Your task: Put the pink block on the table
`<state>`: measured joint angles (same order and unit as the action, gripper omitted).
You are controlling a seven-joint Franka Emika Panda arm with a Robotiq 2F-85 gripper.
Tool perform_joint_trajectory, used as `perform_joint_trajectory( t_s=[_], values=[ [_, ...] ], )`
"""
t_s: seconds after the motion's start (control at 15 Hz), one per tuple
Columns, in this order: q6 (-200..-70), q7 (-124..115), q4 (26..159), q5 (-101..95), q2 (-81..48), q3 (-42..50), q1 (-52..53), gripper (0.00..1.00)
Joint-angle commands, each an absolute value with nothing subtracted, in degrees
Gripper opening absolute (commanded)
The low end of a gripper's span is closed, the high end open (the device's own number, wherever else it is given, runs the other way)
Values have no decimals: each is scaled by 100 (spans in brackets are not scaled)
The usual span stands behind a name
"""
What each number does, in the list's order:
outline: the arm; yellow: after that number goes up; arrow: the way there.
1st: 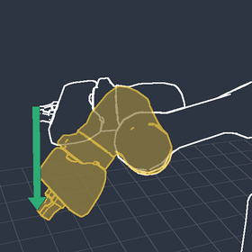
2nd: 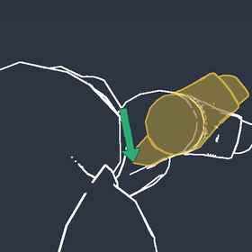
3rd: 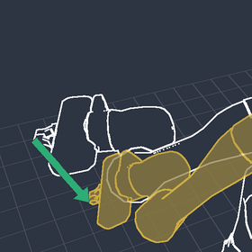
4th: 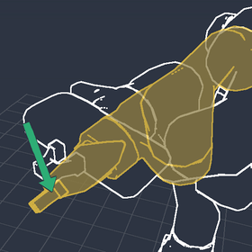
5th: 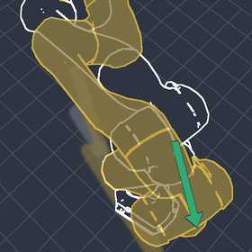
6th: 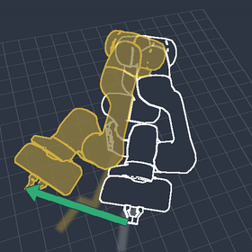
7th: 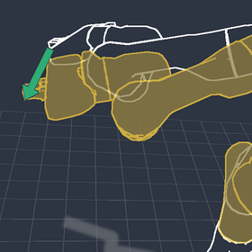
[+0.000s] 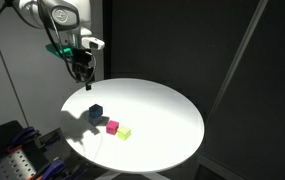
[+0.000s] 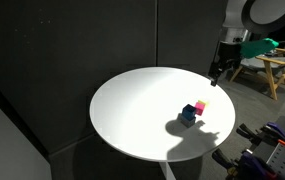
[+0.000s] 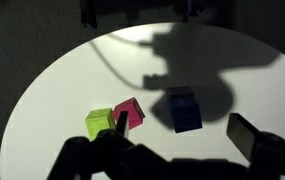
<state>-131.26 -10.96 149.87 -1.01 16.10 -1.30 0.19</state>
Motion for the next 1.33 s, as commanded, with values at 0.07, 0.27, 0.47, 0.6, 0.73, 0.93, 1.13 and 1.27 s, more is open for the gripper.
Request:
perform_joint_trajectory(
  t_s=[0.07,0.27,0.47,0.6,0.73,0.93,1.13,1.27],
  values=[
    [-12686,-1033,14915,118,1864,-152,45,100],
    [-12600,-1153,14920,132,1962,-176,18,100],
    [-12622,-1247,14951,122,2075,-195,-2,100],
    [-12645,-1278,14967,120,2134,-199,-8,100],
    [-12673,-1288,14981,122,2179,-194,-13,100],
    [-12779,-1197,14971,67,2058,-187,-14,100],
    [-12779,-1201,14973,67,2073,-187,-15,100],
    [-12779,-1202,14973,67,2073,-187,-15,100]
  ],
)
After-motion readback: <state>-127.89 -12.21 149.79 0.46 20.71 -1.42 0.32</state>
